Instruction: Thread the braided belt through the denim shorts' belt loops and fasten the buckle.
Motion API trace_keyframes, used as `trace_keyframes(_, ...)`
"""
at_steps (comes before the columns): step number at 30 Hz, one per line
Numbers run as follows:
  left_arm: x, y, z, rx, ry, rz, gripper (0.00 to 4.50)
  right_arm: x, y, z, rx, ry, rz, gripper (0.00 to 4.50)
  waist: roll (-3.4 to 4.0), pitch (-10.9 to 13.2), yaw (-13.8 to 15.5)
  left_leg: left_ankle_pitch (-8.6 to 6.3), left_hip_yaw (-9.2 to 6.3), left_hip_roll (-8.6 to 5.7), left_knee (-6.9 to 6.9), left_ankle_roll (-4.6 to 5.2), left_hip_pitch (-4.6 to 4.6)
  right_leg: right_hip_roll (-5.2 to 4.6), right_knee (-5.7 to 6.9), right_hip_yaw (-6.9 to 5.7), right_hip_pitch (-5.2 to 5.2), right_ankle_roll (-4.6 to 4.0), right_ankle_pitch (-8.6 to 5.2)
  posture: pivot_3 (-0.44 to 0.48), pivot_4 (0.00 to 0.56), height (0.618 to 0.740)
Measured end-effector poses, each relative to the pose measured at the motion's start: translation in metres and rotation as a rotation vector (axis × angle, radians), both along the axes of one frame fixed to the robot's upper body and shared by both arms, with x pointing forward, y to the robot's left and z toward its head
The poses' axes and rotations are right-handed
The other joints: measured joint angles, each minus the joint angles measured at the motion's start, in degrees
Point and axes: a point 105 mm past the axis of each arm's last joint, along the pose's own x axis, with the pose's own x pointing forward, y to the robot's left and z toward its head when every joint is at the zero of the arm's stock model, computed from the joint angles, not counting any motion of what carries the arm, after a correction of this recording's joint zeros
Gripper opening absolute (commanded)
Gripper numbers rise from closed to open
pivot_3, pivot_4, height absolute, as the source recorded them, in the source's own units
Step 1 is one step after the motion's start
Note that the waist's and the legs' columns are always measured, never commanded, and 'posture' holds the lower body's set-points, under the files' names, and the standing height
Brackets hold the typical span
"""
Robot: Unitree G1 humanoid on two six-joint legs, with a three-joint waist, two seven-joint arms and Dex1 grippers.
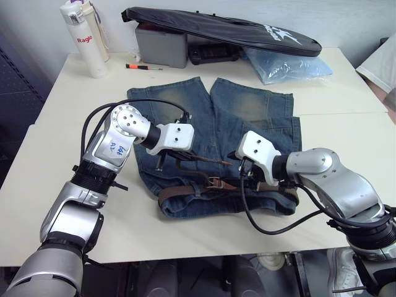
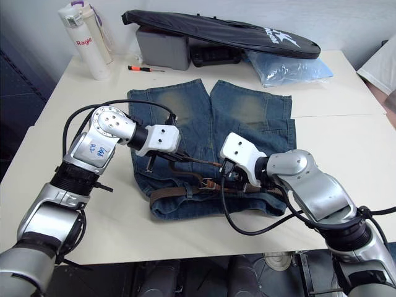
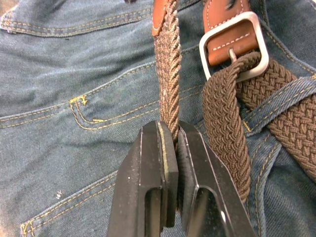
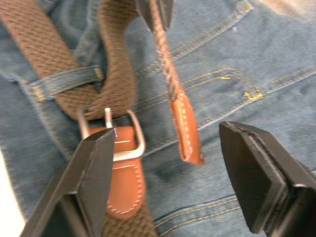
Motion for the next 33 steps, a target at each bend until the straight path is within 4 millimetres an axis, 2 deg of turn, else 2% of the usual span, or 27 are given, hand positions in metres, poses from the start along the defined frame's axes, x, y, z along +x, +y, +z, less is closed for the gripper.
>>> trace_keyframes(3,0.000,-0.003,0.001,-0.008,0.003,-0.006,0.00,0.003,0.005,-0.001,0.008,-0.007,0.004,1.12,0.00,0.00,-0.01,0.00,0.00,0.00,0.00,0.00,0.00,0.00,0.00,0.00,0.00,0.00,0.00,0.000,0.150,0.740)
trace_keyframes(4,0.000,-0.003,0.001,-0.008,0.003,-0.007,0.00,0.003,0.005,-0.002,0.008,-0.007,0.004,0.89,0.00,0.00,-0.01,0.00,0.00,0.00,0.00,0.00,0.00,0.00,0.00,0.00,0.00,0.00,0.00,0.000,0.150,0.740)
trace_keyframes(6,0.000,-0.004,0.003,-0.008,-0.004,-0.008,0.00,0.005,0.004,-0.002,0.003,-0.015,-0.005,0.11,0.00,0.00,0.02,0.00,0.00,0.00,0.00,0.00,0.00,0.00,0.00,0.00,0.00,0.00,0.00,0.000,0.150,0.740)
trace_keyframes(7,0.000,-0.004,0.004,-0.008,-0.006,-0.009,0.00,0.005,0.004,-0.002,0.001,-0.019,-0.008,0.03,0.00,0.00,0.04,0.00,0.00,0.00,0.00,0.00,0.00,0.00,0.00,0.00,0.00,0.00,0.00,0.000,0.150,0.740)
trace_keyframes(9,0.003,-0.005,0.007,-0.018,-0.020,0.002,0.85,0.008,0.003,0.001,-0.003,-0.042,-0.013,0.00,0.00,0.00,0.01,0.00,0.00,0.00,0.01,0.00,0.00,0.00,0.01,0.00,0.00,0.00,0.00,0.000,0.150,0.740)
trace_keyframes(10,0.004,-0.007,0.009,-0.026,-0.024,0.004,1.04,0.010,0.002,0.001,-0.004,-0.045,-0.018,0.00,0.00,0.00,0.03,0.00,0.00,0.00,0.02,0.00,0.00,0.00,0.02,0.00,0.00,0.00,0.00,0.000,0.150,0.740)
trace_keyframes(15,0.006,-0.026,0.023,-0.079,-0.069,-0.017,3.08,0.014,0.001,0.003,-0.004,-0.057,-0.029,0.00,0.00,0.00,0.03,0.00,0.01,0.00,0.03,0.01,0.00,0.00,0.00,0.01,0.00,0.00,0.00,0.000,0.150,0.740)
trace_keyframes(18,0.003,-0.032,0.018,-0.072,-0.041,-0.026,3.08,0.014,0.002,0.003,-0.004,-0.060,-0.028,0.00,0.00,0.00,-0.08,0.00,0.03,0.00,0.03,0.01,0.01,0.00,0.02,0.02,0.00,0.00,0.00,0.000,0.150,0.740)
trace_keyframes(25,0.002,-0.033,0.012,-0.040,-0.023,-0.030,3.08,0.013,0.002,0.003,-0.005,-0.058,-0.026,0.00,0.00,0.00,-0.05,0.00,0.04,0.00,0.03,0.01,0.01,0.00,0.02,0.03,0.00,0.00,0.00,0.000,0.150,0.740)
trace_keyframes(28,0.002,-0.034,0.012,-0.040,-0.023,-0.033,2.31,0.013,0.001,0.003,-0.004,-0.057,-0.028,0.00,0.00,0.00,-0.04,0.00,0.04,0.00,0.03,0.01,0.01,0.00,0.02,0.03,0.00,0.00,0.00,0.000,0.150,0.740)
trace_keyframes(33,-0.002,-0.042,0.010,-0.046,-0.003,-0.065,0.09,0.013,0.001,0.002,-0.007,-0.048,-0.031,0.00,0.00,0.00,0.04,0.00,0.04,0.00,0.04,0.01,0.01,0.00,0.02,0.04,0.00,0.00,0.00,0.000,0.150,0.740)
